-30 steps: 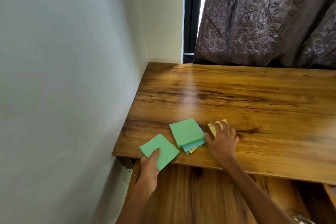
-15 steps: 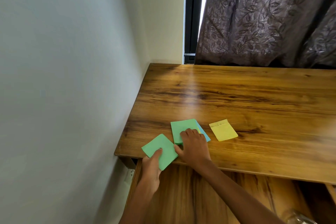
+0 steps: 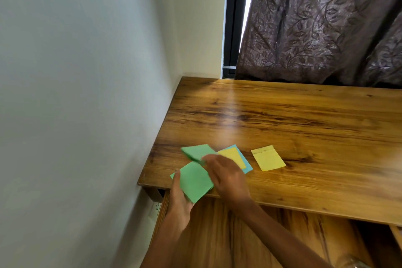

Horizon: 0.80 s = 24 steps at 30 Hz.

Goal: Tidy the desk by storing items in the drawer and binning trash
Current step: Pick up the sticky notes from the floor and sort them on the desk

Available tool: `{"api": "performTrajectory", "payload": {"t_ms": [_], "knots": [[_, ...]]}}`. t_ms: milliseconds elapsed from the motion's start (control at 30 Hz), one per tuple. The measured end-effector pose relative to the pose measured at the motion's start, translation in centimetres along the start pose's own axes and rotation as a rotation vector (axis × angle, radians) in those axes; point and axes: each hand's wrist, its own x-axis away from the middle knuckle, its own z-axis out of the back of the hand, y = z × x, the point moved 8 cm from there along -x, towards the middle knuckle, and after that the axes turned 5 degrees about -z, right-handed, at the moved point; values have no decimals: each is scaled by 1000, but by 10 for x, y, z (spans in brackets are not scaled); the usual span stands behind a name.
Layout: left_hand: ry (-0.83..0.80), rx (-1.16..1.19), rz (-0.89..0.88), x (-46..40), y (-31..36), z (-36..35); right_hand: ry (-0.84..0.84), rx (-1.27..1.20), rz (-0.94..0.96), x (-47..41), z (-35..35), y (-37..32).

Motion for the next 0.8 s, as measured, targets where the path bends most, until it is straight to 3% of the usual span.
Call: {"api": "performTrajectory", "payload": {"t_ms": [100, 167, 300, 433, 533, 800], "knots": [[-64, 53, 5, -2, 1, 1, -330, 81, 160, 28, -40, -23], [-106, 26, 30, -1, -2, 2, -449, 75, 181, 41, -53, -24], [-49, -69, 29, -1, -6, 5, -428, -39, -35, 32, -41, -9], [14, -154, 13, -6, -8, 10, -227, 114, -419, 9, -19, 41], [10, -171, 6, -6, -6, 10, -438, 231, -688, 16, -27, 79], [2, -181, -2, -7, -6, 9, -397, 172, -767, 14, -27, 95]]}}
